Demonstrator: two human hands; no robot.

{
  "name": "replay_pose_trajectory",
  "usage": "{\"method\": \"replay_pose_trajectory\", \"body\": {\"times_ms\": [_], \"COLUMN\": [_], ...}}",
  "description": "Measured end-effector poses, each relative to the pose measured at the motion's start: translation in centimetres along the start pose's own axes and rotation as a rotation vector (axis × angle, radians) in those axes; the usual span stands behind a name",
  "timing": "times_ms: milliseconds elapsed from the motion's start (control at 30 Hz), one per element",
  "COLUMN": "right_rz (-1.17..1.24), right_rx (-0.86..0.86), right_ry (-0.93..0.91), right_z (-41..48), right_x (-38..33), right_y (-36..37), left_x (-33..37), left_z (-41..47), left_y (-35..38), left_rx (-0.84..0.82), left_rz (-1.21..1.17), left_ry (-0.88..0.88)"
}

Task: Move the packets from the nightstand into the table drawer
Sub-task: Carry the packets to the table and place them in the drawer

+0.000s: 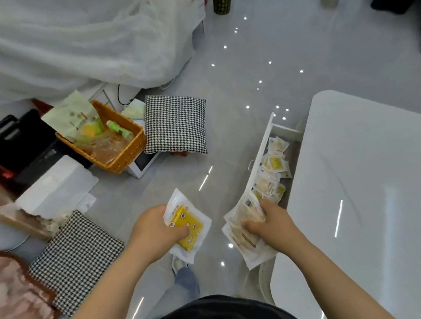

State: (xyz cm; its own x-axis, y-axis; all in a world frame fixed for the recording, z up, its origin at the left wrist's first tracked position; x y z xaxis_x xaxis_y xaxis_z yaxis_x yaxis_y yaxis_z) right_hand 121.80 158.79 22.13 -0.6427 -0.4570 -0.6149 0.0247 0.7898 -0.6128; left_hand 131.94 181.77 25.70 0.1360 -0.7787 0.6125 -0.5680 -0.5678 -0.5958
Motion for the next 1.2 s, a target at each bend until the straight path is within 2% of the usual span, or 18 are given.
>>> {"method": "replay_pose_trajectory", "body": {"times_ms": [267,567,833,1000,1200], "right_rz": [0.06,0.106,0.223,0.303,0.361], "right_rx": [0.114,0.195,0.315,0.364,0.42], "right_ry": [0.121,0.229,0.304,0.336,0.41], "right_z": [3.4,6.9,13.3,16.9,18.5], "right_x": [-5.2,-6.0,-4.6,-4.3,-3.0], "right_y": [1.3,-0.3,-4.5,-8.2,-10.9], "left_x": [0.7,3.7,10.5,17.2,23.4], "left_z": [8.1,14.9,22.2,26.9,30.3], "left_y": [-5.8,-5.5,-4.9,-3.8,-0.9], "left_rx": [-0.108,-0.22,-0.284,-0.318,-0.405], "left_rz": [0.088,0.162,0.23,0.351,0.373], "left_ry": [0.081,0.151,0.212,0.319,0.414]}}
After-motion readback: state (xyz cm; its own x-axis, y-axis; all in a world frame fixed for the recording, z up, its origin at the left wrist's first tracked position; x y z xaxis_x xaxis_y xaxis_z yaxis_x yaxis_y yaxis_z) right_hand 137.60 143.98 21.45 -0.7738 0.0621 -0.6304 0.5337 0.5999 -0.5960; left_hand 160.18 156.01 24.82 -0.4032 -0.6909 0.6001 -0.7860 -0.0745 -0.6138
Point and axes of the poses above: each hand's wrist, its own z-axis towards the middle knuckle, its own y-axis out of the palm, x = y × z, the point moved 9 cm from there along z, towards the middle knuckle, and after that the axes turned 2 degrees about x, right-handed, at the moved point
